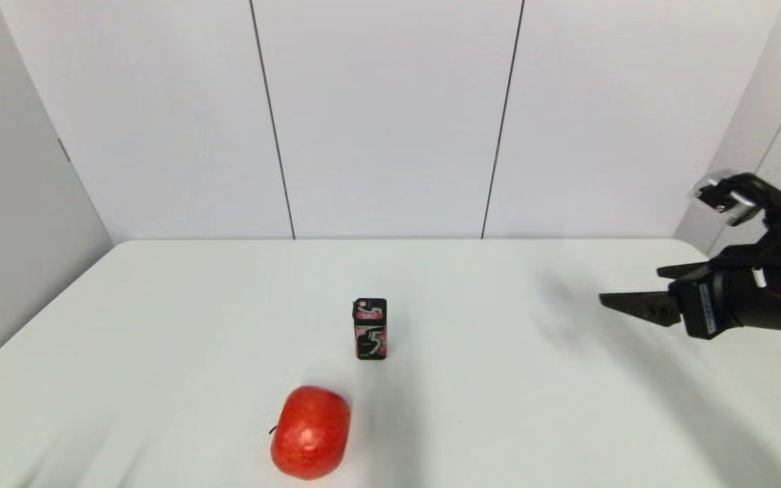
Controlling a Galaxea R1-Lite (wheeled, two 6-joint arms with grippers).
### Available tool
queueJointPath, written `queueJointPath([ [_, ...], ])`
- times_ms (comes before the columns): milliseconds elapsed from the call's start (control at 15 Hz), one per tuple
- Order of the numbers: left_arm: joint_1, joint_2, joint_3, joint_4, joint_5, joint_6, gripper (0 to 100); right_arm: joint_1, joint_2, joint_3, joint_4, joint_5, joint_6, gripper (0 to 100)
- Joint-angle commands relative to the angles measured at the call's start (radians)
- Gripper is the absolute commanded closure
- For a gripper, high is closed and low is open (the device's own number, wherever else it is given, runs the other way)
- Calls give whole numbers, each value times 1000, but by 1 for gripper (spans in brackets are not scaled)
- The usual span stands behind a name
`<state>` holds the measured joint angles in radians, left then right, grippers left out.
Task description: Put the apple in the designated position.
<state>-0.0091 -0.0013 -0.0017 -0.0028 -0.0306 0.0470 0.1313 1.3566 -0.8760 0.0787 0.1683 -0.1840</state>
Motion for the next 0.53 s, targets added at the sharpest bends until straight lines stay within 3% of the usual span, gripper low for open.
queueJointPath([
  [67, 0, 1, 0, 0, 0, 1, 0, -84, -266, 32, 39, -216, 37, 0],
  [200, 0, 1, 0, 0, 0, 1, 0, -104, -412, 83, 41, -225, 84, 0],
  [400, 0, 1, 0, 0, 0, 1, 0, -121, -652, 224, 36, -279, 89, 0],
  [533, 0, 1, 0, 0, 0, 1, 0, -121, -806, 316, 44, -277, 89, 0],
])
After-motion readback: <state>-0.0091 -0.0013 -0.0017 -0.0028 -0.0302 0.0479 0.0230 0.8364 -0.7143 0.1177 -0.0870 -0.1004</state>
